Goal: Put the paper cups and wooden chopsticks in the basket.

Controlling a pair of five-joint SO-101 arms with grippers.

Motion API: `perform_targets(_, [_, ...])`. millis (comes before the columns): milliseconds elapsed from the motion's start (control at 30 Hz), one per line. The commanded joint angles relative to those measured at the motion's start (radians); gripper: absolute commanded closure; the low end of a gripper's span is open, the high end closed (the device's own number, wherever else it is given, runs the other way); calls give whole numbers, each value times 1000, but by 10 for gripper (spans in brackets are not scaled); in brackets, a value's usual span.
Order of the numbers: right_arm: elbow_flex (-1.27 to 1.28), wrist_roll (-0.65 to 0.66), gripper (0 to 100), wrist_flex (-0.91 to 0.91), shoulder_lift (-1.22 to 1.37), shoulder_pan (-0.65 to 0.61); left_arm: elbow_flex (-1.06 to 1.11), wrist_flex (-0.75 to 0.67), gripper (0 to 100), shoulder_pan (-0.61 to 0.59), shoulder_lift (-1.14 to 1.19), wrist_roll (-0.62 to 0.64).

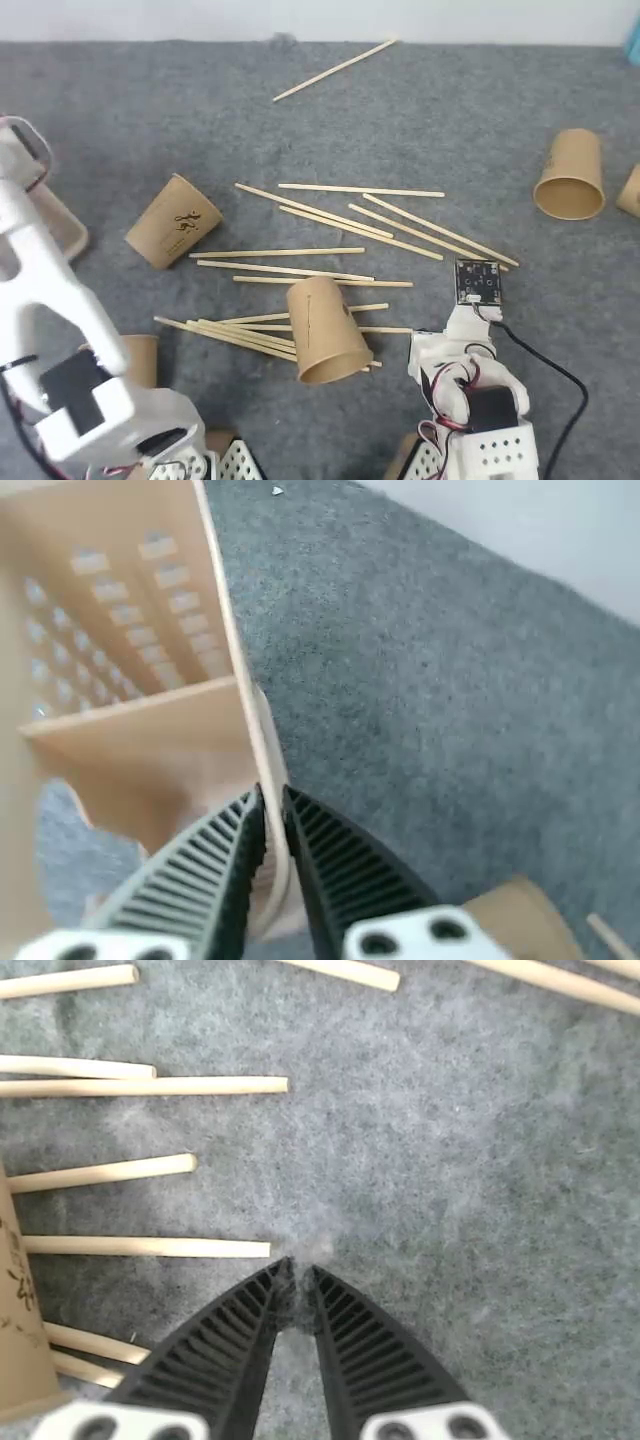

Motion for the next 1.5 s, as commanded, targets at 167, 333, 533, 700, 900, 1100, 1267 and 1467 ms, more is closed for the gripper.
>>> perform_targets(167, [18,-12,991,5,-21,-7,-193,77,978,-5,77,-153])
perform_targets(333, [18,-12,991,5,-21,-7,-223,123,830,-3,77,-180])
perform_targets(533, [18,-12,991,5,-21,-7,-380,256,754,-8,77,-187])
perform_targets(700, [18,-12,991,5,-21,-7,-642,463,754,-94,77,-186])
perform_targets(900, [18,-12,991,5,-21,-8,-912,529,754,-364,77,-178])
perform_targets(1100, [18,-12,991,5,-21,-8,-897,529,754,-540,86,-178])
perform_targets(1267, [18,-12,991,5,-21,-7,-716,529,754,-575,43,-178])
perform_targets(1467, [18,-12,991,5,-21,-8,-372,529,754,-506,-186,-178])
